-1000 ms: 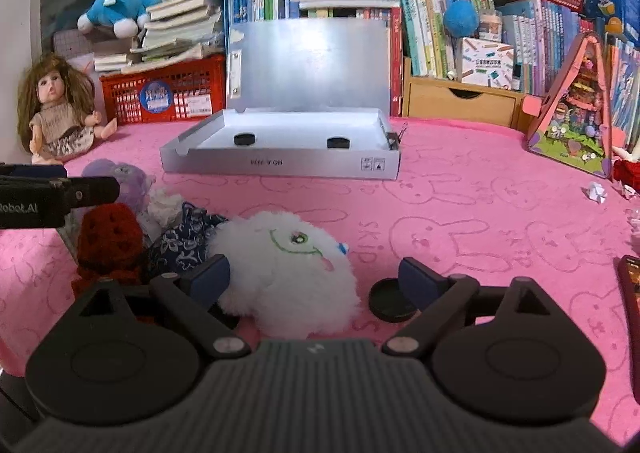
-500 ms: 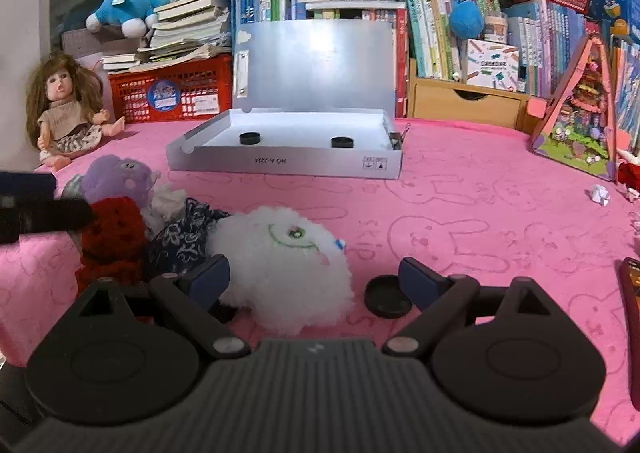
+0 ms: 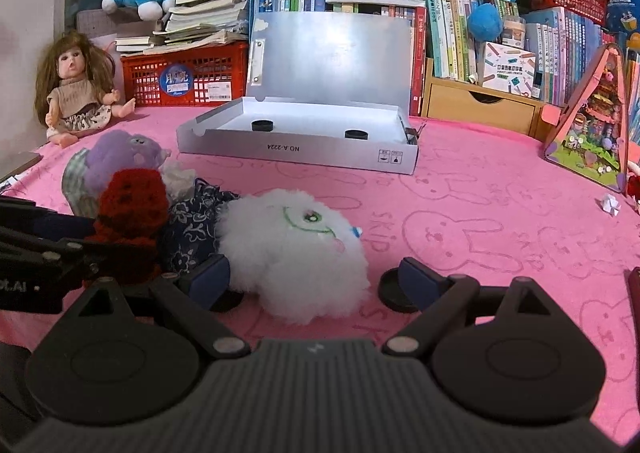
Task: Organize objects
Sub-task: 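Grasp the red knitted toy with the left gripper while the right grasps the white fluffy toy, then lift the red knitted toy and white fluffy toy off the cloth, then carry both toys into the silver box and open both grippers, then withdraw both grippers from the box toward the remaining toys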
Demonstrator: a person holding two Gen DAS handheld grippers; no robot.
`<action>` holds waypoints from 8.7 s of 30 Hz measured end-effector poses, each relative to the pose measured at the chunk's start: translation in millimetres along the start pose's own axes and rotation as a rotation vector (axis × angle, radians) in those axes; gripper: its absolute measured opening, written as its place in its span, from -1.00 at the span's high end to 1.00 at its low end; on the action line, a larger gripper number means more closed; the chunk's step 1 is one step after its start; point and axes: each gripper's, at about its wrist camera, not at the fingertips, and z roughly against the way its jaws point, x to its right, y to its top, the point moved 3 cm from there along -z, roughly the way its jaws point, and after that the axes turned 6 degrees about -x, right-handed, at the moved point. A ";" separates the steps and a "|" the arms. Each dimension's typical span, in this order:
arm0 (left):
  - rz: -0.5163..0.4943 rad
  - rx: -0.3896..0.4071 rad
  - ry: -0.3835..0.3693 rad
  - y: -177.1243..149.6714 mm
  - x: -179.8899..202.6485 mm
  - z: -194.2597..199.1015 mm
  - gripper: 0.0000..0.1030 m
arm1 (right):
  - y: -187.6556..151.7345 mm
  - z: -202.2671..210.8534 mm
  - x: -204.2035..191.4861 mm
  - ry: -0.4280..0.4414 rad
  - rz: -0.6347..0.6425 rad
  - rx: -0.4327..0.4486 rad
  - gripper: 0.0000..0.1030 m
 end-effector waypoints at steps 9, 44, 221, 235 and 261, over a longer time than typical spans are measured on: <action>0.055 -0.032 -0.017 1.5 -0.8 -13.6 -0.15 | 1.1 -10.1 -2.0 0.005 0.015 -0.004 -0.86; 0.016 0.022 0.023 6.5 -2.1 15.0 0.10 | 5.5 -5.7 7.7 0.062 -0.088 0.026 -0.62; 0.136 -0.169 0.203 257.8 -133.8 -224.9 -0.42 | 202.8 -216.9 97.0 0.081 -0.429 -0.107 -0.59; 0.131 -0.071 0.131 235.7 -108.9 -129.7 -0.50 | 178.8 -121.3 70.1 0.105 -0.311 -0.010 -0.70; -0.073 0.091 0.080 95.7 -51.4 -4.4 -0.64 | 48.4 -11.1 28.5 0.010 -0.159 0.063 -0.84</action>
